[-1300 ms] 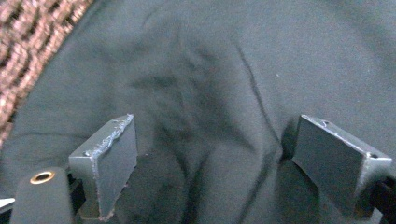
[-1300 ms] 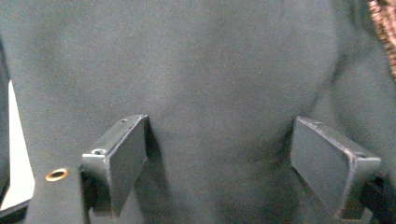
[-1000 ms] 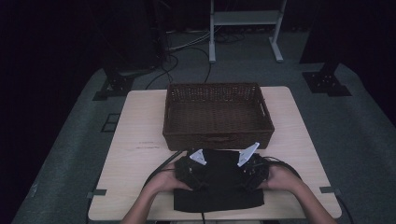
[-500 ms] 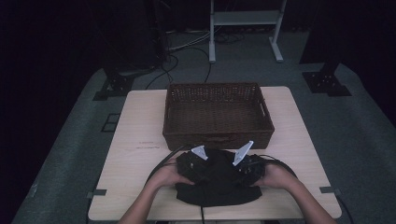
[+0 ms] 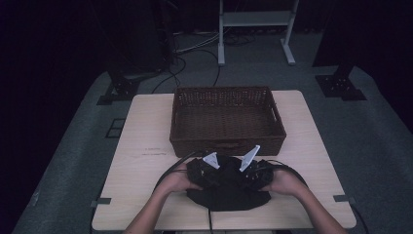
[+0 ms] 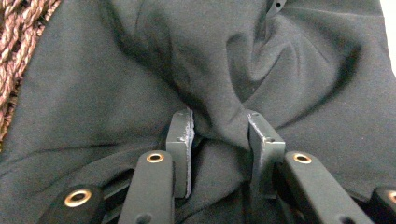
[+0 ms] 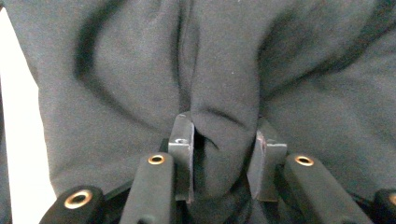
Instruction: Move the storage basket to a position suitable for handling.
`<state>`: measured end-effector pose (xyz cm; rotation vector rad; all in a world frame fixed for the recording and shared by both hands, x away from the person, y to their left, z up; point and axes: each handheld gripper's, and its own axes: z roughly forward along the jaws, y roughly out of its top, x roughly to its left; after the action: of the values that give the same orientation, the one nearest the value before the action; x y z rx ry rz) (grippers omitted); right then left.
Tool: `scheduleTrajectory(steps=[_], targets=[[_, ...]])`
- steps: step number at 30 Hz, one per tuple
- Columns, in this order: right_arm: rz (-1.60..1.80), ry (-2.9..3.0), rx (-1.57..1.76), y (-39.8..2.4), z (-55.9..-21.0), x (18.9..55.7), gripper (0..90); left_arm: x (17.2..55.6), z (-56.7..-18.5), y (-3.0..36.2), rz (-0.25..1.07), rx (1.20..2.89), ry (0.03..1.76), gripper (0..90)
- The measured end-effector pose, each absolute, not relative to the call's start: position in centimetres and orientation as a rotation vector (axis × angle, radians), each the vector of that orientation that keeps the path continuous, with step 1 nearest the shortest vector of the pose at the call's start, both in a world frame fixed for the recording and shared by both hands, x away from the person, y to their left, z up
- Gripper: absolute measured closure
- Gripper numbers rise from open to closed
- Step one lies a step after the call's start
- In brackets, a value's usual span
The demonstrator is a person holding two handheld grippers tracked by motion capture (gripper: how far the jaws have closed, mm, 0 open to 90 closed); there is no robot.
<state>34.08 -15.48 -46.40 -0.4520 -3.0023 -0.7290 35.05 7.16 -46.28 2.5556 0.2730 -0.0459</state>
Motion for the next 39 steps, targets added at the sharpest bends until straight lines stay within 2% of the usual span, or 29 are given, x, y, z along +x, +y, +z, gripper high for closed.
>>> scheduleTrajectory(steps=[4,16,18,25,39], targets=[[-0.775,-2.991,-0.452,-15.9,-46.4,33.9,70.0,34.7,-46.1,7.2,-0.01,2.56,0.245,68.5],[-0.832,-2.984,-0.415,-16.2,-45.1,33.4,71.5,34.1,-45.1,7.8,0.011,2.535,0.213,72.3],[-0.841,-2.981,-0.409,-16.2,-44.9,33.2,71.7,33.9,-45.0,7.9,0.062,2.529,0.212,73.3],[-0.887,-2.976,-0.4,-16.5,-44.1,33.0,72.0,33.5,-44.3,8.0,0.077,2.527,0.206,73.4],[-0.951,-3.005,-0.352,-16.7,-40.5,32.2,72.2,32.9,-41.4,8.7,0.112,2.489,0.188,73.9]])
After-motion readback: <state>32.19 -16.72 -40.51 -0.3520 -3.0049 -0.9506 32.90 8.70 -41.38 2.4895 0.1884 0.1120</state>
